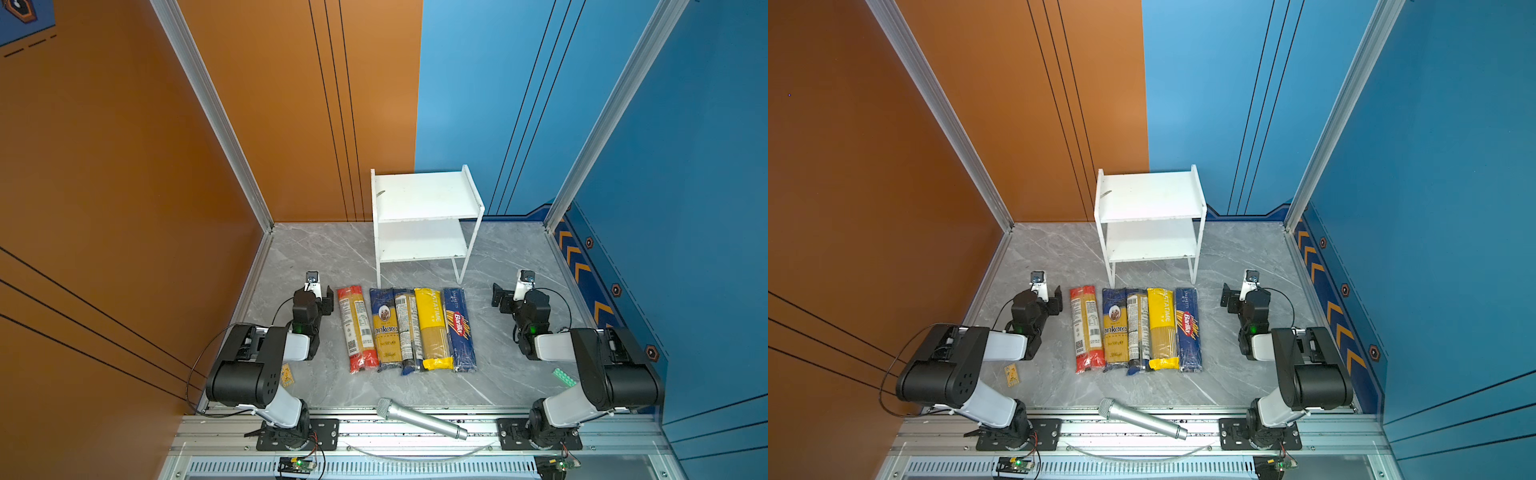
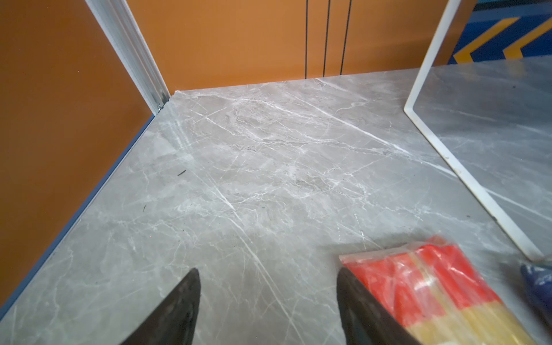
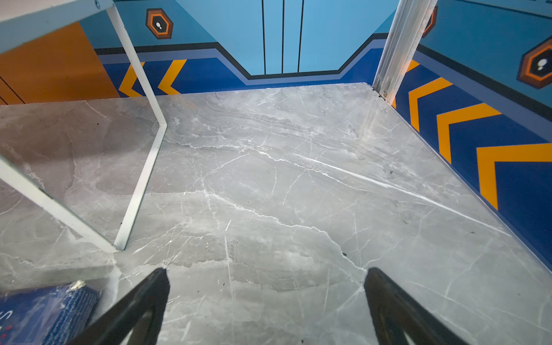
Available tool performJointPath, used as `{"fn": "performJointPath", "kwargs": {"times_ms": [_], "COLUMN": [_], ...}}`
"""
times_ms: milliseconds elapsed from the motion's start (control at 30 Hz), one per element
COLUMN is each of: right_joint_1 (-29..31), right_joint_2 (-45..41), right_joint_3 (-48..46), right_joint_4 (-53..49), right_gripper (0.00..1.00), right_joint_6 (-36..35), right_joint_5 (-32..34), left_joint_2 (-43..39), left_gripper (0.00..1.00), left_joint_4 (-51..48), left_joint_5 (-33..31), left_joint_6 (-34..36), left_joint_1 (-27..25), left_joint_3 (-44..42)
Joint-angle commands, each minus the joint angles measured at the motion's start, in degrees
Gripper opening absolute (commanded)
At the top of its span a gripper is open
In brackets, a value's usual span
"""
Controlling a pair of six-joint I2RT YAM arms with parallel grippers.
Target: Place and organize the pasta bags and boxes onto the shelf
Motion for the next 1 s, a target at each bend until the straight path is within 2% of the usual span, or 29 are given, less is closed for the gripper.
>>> {"fn": "performJointPath", "kwargs": {"times_ms": [0, 67, 133, 267, 600, 767, 967], "right_joint_1": [-0.04, -0.11, -0.10, -0.03, 0.06, 0.06, 0.06], "right_joint_2": [0.30, 0.30, 0.31, 0.30, -0.79, -8.06, -19.85], "right_joint_3": [0.59, 0.53, 0.54, 0.54, -1.53, 1.50, 7.33], "right_joint_4": [-0.55, -0.55, -0.48, -0.40, 2.97, -8.80, -28.86], "right_gripper": [1.00, 1.00, 1.00, 1.00, 1.00, 1.00, 1.00], "right_joint_6": [-0.54, -0.50, -0.48, -0.50, -0.39, -0.61, 0.22], "right_joint_5": [0.32, 0.33, 0.28, 0.50, 1.33, 0.14, -3.18], "left_joint_2": [-0.01, 0.02, -0.01, 0.03, -0.82, -6.56, -16.66], "left_gripper": [0.70, 0.75, 0.89, 0.99, 0.98, 0.98, 0.98], "left_joint_4": [0.54, 0.54, 0.54, 0.61, 0.16, -6.21, -16.10], "left_joint_5": [0.89, 0.91, 0.88, 0.81, 0.66, 1.12, -0.18], "left_joint_6": [0.23, 0.22, 0.22, 0.22, 0.19, 0.61, 2.78], "left_joint_1": [-0.28, -0.30, -0.30, -0.31, -0.13, -0.38, -4.27], "left_joint_3": [-0.19, -0.21, -0.22, -0.23, -0.06, 0.67, 2.29]}}
